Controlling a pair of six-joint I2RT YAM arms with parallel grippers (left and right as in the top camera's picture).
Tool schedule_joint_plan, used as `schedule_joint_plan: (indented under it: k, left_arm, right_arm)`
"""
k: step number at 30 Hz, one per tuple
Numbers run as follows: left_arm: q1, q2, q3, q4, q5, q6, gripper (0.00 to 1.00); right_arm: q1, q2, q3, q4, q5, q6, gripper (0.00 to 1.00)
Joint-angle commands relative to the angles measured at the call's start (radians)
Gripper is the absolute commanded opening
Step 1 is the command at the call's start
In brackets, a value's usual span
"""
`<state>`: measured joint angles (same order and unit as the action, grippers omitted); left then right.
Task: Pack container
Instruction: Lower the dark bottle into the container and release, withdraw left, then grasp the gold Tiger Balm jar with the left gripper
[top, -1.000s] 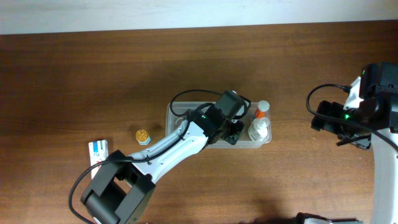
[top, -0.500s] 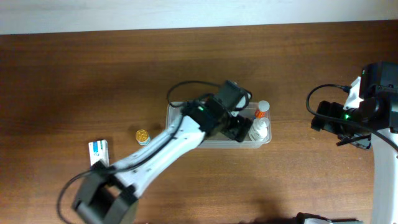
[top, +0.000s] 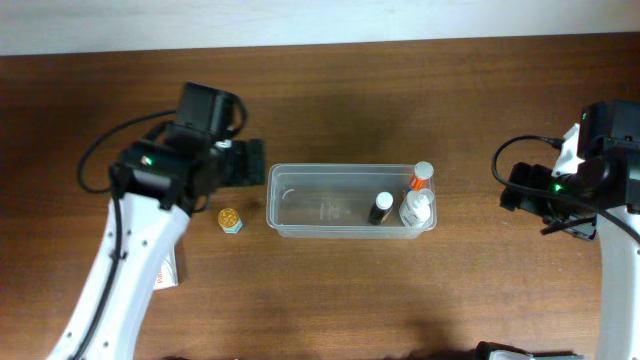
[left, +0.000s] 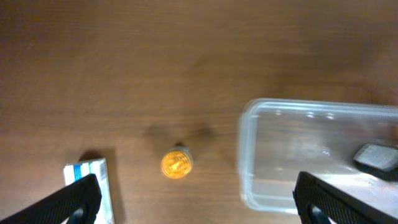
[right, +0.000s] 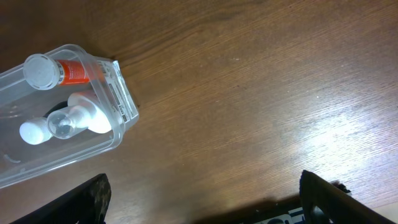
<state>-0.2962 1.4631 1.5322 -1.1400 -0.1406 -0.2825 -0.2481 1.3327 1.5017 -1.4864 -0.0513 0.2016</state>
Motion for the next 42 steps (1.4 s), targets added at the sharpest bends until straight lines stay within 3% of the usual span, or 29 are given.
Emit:
schedule_joint_plan:
  k: [1, 10, 23, 26, 28, 30, 42]
  left_arm:
    - [0.096, 0.070, -0.053, -0.018, 0.027, -0.043, 0.99]
    - [0.157, 0.277, -0.162, -0.013, 0.113, -0.043, 0.99]
    - [0.157, 0.559, -0.172, 0.035, 0.179, -0.042, 0.99]
    - [0.157, 0.573, -0.172, 0.050, 0.179, -0.042, 0.89]
    - [0.157, 0.573, -0.172, 0.050, 0.180, -0.042, 0.62]
    - [0.157, 0.573, -0.172, 0.044, 0.187, -0.042, 0.48]
    - [0.154, 0.503, -0.107, -0.006, 0.186, -0.043, 0.34]
  right_arm:
    - [-0.008, 0.000, 0.000, 0.001, -0.008, -0.006, 0.89]
    - [-0.008, 0.000, 0.000, 0.001, -0.008, -0.010, 0.89]
    - [-0.008, 0.000, 0.000, 0.001, -0.005, -0.010, 0.89]
    - [-0.008, 0.000, 0.000, 0.001, -0.005, -0.010, 0.89]
    - [-0.008, 0.000, 0.000, 0.001, -0.005, -0.010, 0.90]
    - [-0.008, 0.000, 0.000, 0.001, -0.004, -0.010, 0.89]
    - [-0.008, 0.000, 0.000, 0.001, -0.005, -0.013, 0.89]
